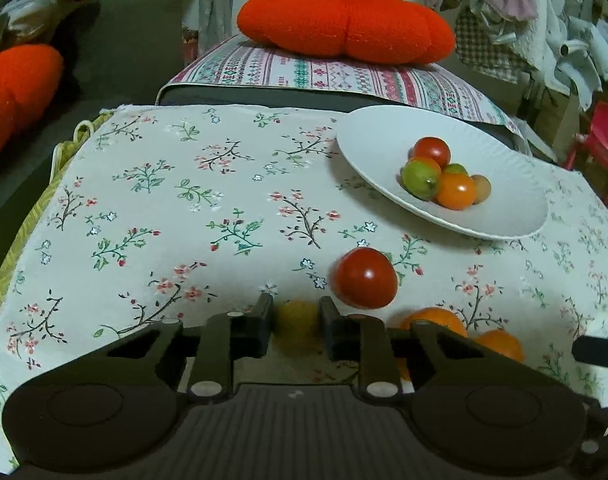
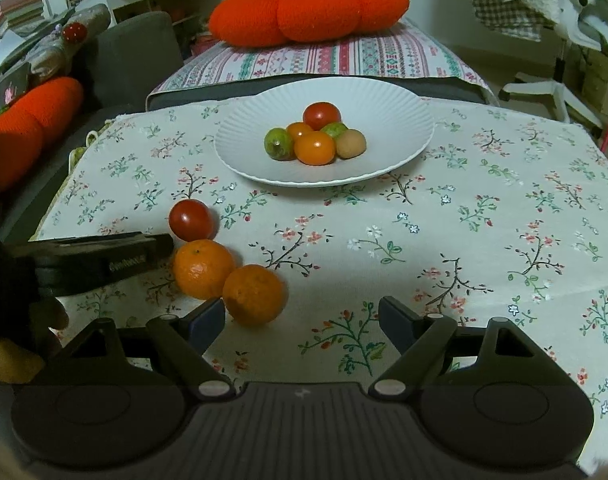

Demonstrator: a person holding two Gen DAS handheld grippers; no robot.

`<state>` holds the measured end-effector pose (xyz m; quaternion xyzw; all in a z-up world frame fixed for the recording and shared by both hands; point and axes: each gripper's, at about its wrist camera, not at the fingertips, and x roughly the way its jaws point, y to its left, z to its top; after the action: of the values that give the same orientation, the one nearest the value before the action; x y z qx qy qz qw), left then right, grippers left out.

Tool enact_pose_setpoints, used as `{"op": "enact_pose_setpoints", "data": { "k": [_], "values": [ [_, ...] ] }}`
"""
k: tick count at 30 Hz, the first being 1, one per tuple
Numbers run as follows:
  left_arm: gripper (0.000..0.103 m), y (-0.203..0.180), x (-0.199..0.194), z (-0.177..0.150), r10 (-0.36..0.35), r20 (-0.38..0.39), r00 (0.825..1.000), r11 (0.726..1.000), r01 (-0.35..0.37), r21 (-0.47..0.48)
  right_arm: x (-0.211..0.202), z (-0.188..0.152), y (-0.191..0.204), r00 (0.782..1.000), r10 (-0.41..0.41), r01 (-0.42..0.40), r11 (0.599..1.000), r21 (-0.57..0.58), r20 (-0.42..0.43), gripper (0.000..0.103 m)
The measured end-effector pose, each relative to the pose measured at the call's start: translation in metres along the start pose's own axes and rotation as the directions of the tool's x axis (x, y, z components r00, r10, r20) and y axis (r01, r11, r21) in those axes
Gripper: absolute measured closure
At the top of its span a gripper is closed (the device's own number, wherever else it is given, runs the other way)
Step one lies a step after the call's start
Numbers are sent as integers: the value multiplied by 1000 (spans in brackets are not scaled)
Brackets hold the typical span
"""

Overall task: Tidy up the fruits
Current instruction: 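Grasp a beige fruit with the left gripper while the right grasps a mandarin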

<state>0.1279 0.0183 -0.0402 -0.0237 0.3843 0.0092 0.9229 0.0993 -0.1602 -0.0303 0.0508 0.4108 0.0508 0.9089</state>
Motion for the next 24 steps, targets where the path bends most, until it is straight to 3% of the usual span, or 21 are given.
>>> {"op": "enact_pose_setpoints", "data": {
  "k": [5, 7, 10, 12, 14, 19, 21, 22, 23, 24],
  "values": [
    [90, 2, 0, 1, -19, -2, 1000, 999, 19, -26, -1, 1, 0, 1000, -1, 1, 1000, -5, 1, 19],
    [82, 3, -1, 1, -33, -1, 999, 999, 33, -37, 0, 1, 0, 1000, -2, 2, 1000, -4, 0, 19],
    [79, -1, -1, 1, -35, 4, 999, 999, 35, -19, 0, 1, 1, 1000, -1, 1, 1000, -6, -4, 19],
    [82, -2, 0, 0, -31, 11, 999, 1000, 31, -1, 1, 0, 2, 1000, 1, -1, 1000, -11, -5, 19],
    [92, -2, 0, 1, -40, 16, 999, 999, 40, 4, 2, -1, 2, 1000, 13, -13, 1000, -20, -4, 21],
    [93, 1, 1, 1, -55, 15, 998, 998, 55, -16, 15, -1, 8, 997, 71, -71, 996, -57, -7, 25],
    [93, 2, 0, 1, -59, 15, 998, 998, 59, -20, 21, -1, 13, 998, 61, -60, 993, -100, 10, 32],
    [93, 3, 0, 1, -60, 14, 998, 998, 61, -23, 24, -1, 16, 998, 60, -57, 990, -126, 21, 46],
    [93, 3, 1, 2, -62, 14, 998, 998, 63, -24, 25, -1, 17, 997, 69, -64, 988, -141, 30, 68],
    [93, 3, 1, 2, -64, 14, 998, 998, 65, -25, 26, 1, 17, 995, 93, -88, 986, -139, 28, 71]
  ]
}}
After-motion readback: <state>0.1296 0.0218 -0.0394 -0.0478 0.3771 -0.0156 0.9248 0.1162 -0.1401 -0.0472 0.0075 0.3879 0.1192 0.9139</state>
